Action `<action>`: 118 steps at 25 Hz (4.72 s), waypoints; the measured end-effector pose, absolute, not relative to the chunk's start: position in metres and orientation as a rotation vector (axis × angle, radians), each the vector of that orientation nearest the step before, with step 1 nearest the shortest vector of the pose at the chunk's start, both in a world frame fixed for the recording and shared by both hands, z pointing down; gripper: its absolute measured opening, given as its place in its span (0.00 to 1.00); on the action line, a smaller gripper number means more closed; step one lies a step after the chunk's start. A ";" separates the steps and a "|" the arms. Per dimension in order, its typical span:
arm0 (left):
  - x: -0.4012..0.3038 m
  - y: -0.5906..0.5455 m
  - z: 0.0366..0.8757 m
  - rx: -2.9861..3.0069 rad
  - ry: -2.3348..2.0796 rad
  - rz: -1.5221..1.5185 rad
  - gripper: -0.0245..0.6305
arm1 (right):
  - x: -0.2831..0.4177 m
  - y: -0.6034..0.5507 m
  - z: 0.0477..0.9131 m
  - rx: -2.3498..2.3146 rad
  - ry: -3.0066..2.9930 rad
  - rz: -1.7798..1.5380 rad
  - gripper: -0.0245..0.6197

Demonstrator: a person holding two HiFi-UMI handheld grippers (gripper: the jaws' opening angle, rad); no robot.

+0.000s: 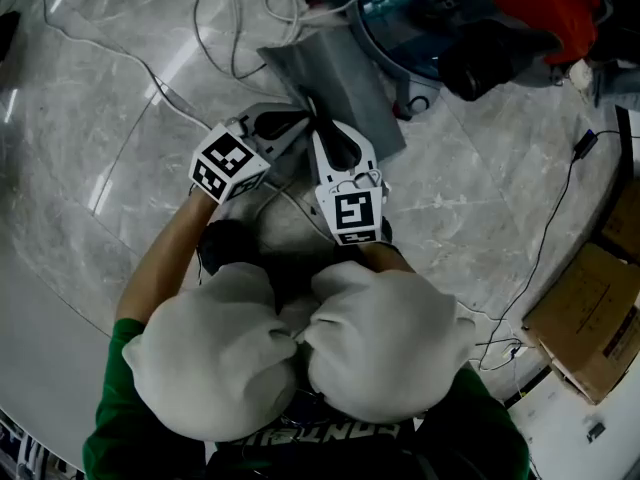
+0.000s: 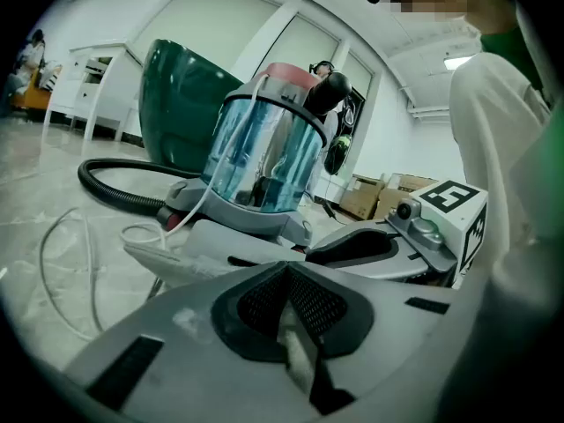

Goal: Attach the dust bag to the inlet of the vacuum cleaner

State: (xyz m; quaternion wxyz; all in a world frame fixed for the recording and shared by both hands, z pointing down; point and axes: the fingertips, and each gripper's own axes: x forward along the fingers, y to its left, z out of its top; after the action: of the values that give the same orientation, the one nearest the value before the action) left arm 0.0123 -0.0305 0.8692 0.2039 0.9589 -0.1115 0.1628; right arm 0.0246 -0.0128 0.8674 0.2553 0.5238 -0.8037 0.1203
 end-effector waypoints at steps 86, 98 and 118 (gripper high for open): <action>0.054 -0.055 0.604 3.125 0.576 0.446 0.06 | 0.090 -0.012 0.593 1.491 -2.706 0.108 0.06; 0.082 -0.080 0.578 3.224 0.606 0.454 0.06 | 0.116 -0.034 0.572 1.743 -2.584 0.043 0.06; 0.106 -0.096 0.575 3.239 0.693 0.427 0.07 | 0.136 -0.048 0.570 1.796 -2.639 0.118 0.06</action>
State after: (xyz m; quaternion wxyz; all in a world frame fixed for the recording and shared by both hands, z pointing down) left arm 0.1055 -0.0955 0.5753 -0.0990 0.9651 0.2065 0.1272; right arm 0.1359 -0.0479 0.5701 -0.0262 0.5622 -0.8258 0.0369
